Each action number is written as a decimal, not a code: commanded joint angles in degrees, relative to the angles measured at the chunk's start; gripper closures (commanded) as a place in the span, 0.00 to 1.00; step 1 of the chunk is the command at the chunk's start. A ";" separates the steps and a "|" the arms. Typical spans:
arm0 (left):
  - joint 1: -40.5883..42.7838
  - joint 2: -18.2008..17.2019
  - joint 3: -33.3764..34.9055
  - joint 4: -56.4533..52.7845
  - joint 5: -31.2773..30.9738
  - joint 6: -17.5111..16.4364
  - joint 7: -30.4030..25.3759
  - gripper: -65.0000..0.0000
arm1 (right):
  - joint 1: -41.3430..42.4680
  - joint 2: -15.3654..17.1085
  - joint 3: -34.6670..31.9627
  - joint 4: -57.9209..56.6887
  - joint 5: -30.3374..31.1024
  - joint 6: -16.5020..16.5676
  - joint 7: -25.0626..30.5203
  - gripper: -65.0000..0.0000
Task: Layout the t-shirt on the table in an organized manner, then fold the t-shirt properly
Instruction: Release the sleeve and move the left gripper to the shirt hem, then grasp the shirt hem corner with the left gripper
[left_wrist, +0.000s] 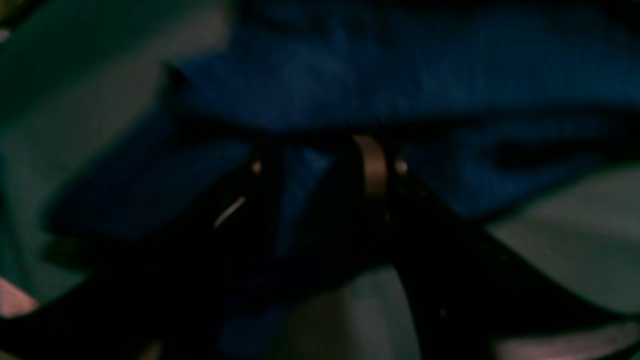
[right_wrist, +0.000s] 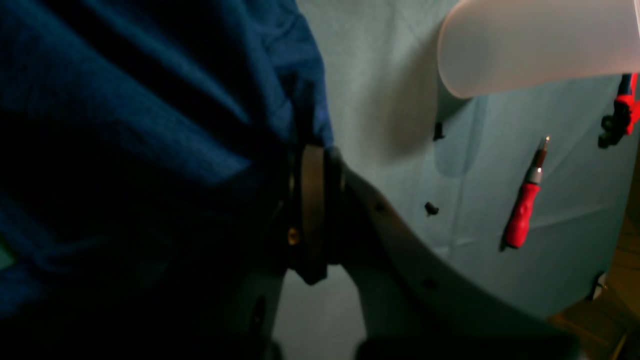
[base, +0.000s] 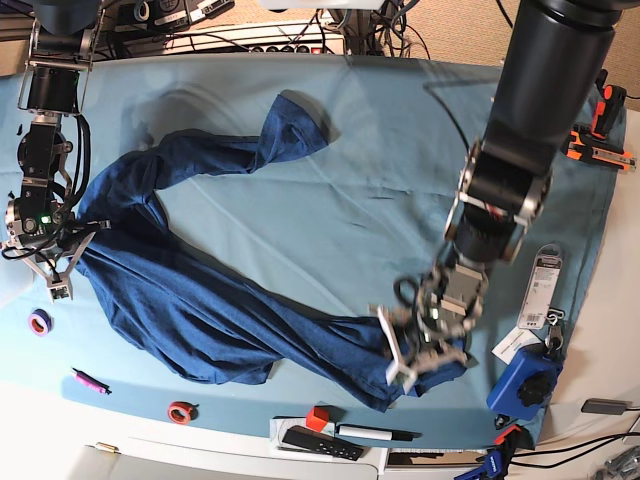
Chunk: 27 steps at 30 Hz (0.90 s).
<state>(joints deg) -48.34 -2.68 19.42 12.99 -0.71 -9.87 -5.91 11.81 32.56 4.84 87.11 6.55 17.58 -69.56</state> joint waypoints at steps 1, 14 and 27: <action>-1.57 0.11 -0.09 0.83 0.17 0.02 -1.66 0.66 | 1.38 1.57 0.50 0.92 -0.52 -0.44 0.98 1.00; 1.03 0.00 -0.09 1.16 0.11 1.09 -3.10 1.00 | 1.38 1.57 0.50 0.92 -0.52 -0.46 1.29 1.00; 8.57 -12.68 -0.09 9.55 -14.36 -15.87 7.26 1.00 | 1.38 1.60 0.50 0.92 -0.52 -0.44 2.45 1.00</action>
<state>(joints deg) -39.57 -14.22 19.35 23.11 -17.98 -27.53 -3.18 11.88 32.56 4.86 87.11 6.52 17.58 -68.05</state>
